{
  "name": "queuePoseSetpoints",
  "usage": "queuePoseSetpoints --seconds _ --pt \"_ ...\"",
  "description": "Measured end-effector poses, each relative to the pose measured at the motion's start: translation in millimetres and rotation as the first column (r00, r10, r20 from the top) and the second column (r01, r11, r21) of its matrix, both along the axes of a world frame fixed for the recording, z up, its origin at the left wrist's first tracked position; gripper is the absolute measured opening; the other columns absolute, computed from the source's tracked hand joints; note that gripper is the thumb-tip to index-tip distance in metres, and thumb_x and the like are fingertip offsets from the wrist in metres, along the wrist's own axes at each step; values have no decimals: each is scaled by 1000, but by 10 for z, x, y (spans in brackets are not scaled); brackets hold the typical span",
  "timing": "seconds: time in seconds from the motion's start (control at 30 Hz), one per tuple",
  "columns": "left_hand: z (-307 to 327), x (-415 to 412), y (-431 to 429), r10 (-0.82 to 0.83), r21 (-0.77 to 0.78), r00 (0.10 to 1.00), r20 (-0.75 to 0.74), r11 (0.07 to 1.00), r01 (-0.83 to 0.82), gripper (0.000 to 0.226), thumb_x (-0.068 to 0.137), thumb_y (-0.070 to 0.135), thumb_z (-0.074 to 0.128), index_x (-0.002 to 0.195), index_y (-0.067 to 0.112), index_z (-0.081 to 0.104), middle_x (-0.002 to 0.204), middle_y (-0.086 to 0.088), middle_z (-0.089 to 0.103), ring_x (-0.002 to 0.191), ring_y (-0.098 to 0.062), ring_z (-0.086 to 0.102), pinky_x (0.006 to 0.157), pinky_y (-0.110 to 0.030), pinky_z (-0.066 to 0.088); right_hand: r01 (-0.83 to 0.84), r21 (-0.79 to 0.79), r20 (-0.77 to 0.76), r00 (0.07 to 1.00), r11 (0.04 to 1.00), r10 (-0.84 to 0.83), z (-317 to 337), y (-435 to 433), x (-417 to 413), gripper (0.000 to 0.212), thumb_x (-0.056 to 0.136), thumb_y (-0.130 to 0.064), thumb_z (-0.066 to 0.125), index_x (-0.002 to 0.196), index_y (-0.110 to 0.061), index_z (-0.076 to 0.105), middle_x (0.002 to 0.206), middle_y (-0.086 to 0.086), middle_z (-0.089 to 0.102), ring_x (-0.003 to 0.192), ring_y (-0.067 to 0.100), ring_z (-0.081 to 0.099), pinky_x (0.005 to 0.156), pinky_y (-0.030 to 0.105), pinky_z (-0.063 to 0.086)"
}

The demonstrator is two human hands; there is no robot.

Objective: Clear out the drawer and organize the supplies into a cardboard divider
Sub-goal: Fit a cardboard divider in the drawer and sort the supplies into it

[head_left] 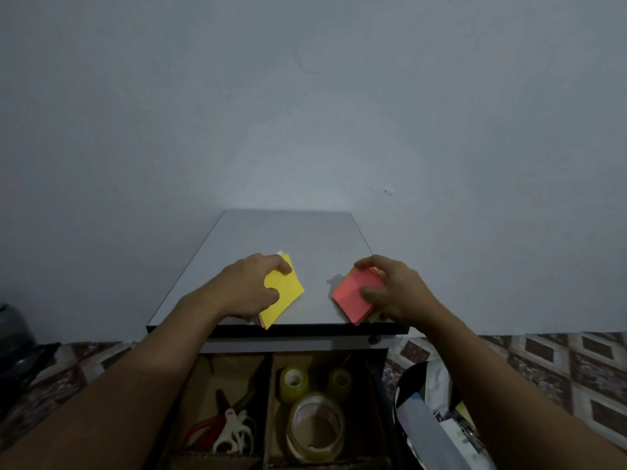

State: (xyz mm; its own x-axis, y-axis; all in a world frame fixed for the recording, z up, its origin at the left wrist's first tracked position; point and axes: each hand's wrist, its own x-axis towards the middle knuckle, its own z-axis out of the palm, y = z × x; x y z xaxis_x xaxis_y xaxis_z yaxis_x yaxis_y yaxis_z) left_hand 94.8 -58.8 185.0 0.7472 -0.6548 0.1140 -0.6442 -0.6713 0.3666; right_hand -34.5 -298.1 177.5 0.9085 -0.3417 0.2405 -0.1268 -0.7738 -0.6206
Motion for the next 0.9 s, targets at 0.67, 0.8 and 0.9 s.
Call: queuePoseSetpoints --seconds 0.67,0.8,0.9 --pt "-7 -180 78 10 -109 999 -43 994 -14 48 85 12 56 125 38 50 120 2 52 90 -17 61 70 -28 44 -71 74 9 997 995 71 6 130 -7 38 80 -11 62 111 -32 67 108 -3 59 92 22 57 68 22 48" --pt "-24 -256 188 -29 -340 951 -307 937 -81 44 86 4 53 118 34 55 107 -2 51 54 -24 70 51 -31 53 -66 363 98 995 929 32 -47 133 -150 34 79 -4 64 102 -28 72 103 -13 62 84 20 62 75 42 59" --pt "-71 -328 290 -116 -455 898 -424 885 -100 44 87 0 56 117 32 59 115 -4 49 62 -29 70 57 -41 60 -118 554 140 989 824 48 -84 166 -274 31 83 2 64 101 -21 74 120 -5 62 74 22 63 57 35 57"
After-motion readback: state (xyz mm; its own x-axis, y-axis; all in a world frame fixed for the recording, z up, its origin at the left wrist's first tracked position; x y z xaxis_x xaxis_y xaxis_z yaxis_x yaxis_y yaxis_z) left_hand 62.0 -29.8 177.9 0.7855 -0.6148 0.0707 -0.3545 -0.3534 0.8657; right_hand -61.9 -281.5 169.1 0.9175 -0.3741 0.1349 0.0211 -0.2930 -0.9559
